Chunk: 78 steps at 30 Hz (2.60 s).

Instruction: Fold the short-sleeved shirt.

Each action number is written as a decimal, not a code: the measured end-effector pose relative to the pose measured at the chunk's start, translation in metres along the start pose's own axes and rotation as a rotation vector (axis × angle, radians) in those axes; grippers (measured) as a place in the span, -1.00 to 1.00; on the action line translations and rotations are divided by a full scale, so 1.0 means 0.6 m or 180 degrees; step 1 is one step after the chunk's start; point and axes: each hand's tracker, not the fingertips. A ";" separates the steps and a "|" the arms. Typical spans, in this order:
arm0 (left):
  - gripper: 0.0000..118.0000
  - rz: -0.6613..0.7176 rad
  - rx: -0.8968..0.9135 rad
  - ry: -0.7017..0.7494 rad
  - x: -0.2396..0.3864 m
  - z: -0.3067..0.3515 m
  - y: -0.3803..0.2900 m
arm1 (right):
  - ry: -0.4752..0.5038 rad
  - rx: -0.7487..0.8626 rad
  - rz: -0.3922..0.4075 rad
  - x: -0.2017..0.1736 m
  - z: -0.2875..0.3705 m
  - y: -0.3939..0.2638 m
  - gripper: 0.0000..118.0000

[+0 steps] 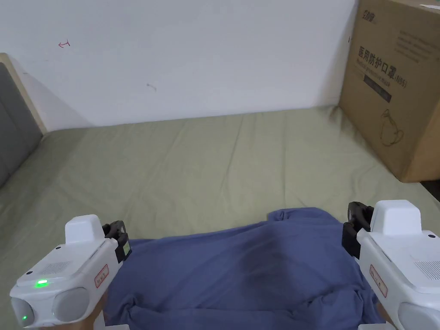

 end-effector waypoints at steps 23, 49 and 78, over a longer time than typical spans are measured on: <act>0.53 0.0283 -0.1858 0.0589 -0.165 -0.444 -0.062 | -0.0133 -0.0614 0.0129 0.007 -0.192 -0.043 -1.00; -0.99 0.0216 -0.1115 -0.0016 -0.098 -0.252 0.001 | -0.0159 -0.2159 0.0218 0.114 -0.587 -0.131 0.42; -0.99 0.0481 -0.1183 0.0281 -0.156 -0.112 -0.054 | 0.0598 -0.1208 -0.0352 0.131 -0.100 -0.070 -0.96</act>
